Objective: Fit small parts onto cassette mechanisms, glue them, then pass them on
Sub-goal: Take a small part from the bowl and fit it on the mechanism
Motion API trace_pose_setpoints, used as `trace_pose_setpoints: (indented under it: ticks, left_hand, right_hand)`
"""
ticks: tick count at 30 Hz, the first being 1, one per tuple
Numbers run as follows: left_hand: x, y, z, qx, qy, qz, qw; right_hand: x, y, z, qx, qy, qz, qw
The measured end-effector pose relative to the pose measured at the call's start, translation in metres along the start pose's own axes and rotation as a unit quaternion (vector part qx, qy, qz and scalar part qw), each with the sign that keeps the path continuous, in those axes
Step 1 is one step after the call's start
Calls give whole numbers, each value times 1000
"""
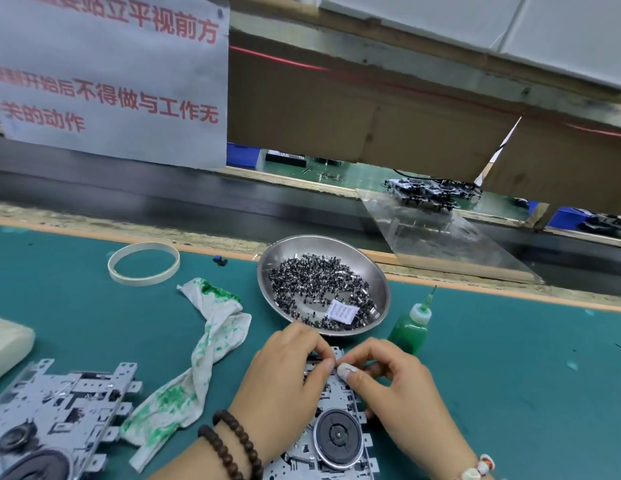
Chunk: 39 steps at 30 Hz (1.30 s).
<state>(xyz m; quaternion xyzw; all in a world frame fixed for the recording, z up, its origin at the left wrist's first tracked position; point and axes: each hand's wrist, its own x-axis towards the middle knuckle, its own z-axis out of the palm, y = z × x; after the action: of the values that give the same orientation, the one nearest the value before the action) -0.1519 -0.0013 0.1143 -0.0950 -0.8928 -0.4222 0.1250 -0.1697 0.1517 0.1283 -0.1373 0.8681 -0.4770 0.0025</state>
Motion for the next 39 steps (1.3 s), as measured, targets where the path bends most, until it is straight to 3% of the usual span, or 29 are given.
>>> trace_pose_setpoints:
  ticks: [12, 21, 39]
  left_hand:
    - [3, -4, 3, -17, 9, -2, 1000]
    - [3, -5, 3, -28, 13, -6, 999]
    - [-1, -2, 2, -2, 18, 50, 999]
  right_hand:
    - [1, 0, 4, 27, -9, 20, 999]
    - [2, 2, 4, 115, -60, 77, 989]
    - [2, -3, 13, 143, -5, 113, 983]
